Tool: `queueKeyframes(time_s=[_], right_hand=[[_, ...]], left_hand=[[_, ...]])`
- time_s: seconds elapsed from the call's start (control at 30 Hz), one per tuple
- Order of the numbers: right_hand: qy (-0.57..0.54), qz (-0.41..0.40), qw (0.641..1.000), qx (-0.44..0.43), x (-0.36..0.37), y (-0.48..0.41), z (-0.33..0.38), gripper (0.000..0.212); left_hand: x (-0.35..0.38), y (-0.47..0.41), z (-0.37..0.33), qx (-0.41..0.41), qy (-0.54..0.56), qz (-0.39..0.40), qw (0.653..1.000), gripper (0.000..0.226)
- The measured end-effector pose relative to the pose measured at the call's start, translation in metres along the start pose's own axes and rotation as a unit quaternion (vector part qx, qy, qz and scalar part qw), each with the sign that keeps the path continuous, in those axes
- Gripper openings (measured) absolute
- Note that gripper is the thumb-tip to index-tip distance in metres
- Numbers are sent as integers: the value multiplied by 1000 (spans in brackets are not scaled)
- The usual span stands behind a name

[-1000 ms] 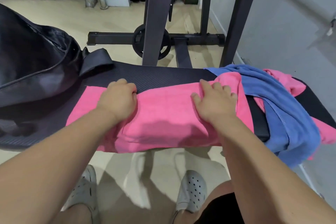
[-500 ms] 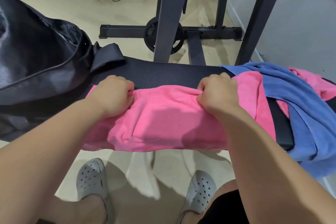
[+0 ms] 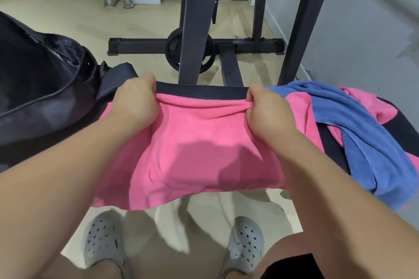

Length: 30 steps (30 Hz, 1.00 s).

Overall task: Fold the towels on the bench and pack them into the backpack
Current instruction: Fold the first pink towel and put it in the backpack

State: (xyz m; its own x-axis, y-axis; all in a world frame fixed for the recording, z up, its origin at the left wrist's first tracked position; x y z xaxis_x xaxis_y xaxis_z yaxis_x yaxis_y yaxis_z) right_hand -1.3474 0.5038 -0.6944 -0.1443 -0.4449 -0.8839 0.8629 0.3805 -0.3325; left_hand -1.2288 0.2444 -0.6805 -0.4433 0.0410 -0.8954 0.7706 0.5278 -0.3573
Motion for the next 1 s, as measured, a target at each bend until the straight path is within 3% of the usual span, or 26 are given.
queueKeyframes(time_s=[0.1,0.2,0.27,0.37,0.5,0.63,0.87,1.0], right_hand=[[-51,-21,998,-15,-1,-20,-1,33],[-65,47,995,-53,10,-15,-6,63],[-66,84,994,-36,15,-4,-15,69],[-13,53,998,-9,8,1,-27,59],[113,-2,992,49,-14,2,-43,47],[115,5,985,131,-32,9,-69,48],[81,74,977,182,-33,23,-99,44],[58,83,979,177,-30,25,-105,43]], left_hand=[[2,-20,4,-16,-8,-22,1000,28],[15,-27,5,-24,-23,34,999,50],[24,-20,-3,2,-50,65,997,56],[27,4,-33,61,-61,59,995,56],[19,55,-95,134,38,59,988,53],[22,107,-165,200,118,107,967,46],[49,131,-222,165,110,137,971,48],[55,127,-231,147,129,146,970,25]])
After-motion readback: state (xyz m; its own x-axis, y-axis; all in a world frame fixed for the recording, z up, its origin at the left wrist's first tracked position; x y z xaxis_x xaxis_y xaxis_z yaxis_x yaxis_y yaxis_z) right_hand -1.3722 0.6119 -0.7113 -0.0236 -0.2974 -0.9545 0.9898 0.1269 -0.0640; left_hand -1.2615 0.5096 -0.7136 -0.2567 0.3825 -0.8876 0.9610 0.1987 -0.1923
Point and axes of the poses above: each hand's wrist, its own y-axis away from the middle knuckle, its own x-axis out of the palm, z = x × y, the point moved 4 cm from there along -y, towards the middle knuckle, and after that the axes turned 11 degrees about -z, right-handed, at the moved point
